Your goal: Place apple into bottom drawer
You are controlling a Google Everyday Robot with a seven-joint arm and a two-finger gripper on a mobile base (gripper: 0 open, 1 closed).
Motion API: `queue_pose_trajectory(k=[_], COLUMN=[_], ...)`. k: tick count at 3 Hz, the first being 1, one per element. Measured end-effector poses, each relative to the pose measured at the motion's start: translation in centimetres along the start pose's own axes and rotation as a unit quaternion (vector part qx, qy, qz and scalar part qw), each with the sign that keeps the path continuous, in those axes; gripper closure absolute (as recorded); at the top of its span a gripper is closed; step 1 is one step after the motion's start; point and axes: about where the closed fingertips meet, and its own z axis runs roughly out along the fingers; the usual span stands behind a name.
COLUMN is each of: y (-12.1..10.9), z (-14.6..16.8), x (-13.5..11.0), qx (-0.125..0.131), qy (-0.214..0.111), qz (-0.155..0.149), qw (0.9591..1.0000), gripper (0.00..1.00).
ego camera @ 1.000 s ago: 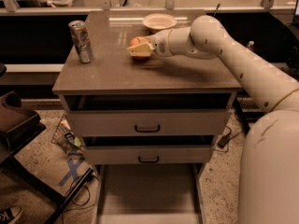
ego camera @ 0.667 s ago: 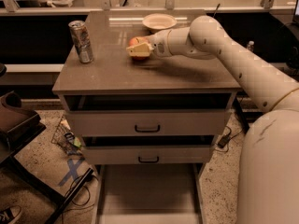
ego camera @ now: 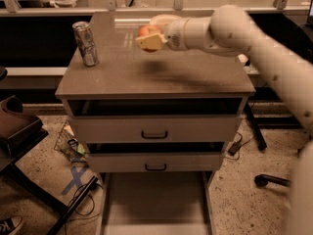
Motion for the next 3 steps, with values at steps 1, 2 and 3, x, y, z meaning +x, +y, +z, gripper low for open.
queue_pose_trajectory(k=[1,2,3], y=[3.2,6.9,8.9], z=[-7.5,-13.8,-19.7], x=[-1.6,-0.8,3.4], qx=[0.027,0.037,0.040], qy=[-0.001,0.016,0.046], qz=[-0.029,-0.055,-0.047], qw=[0.9992,0.9977,0.9970], gripper=[1.00,1.00,1.00])
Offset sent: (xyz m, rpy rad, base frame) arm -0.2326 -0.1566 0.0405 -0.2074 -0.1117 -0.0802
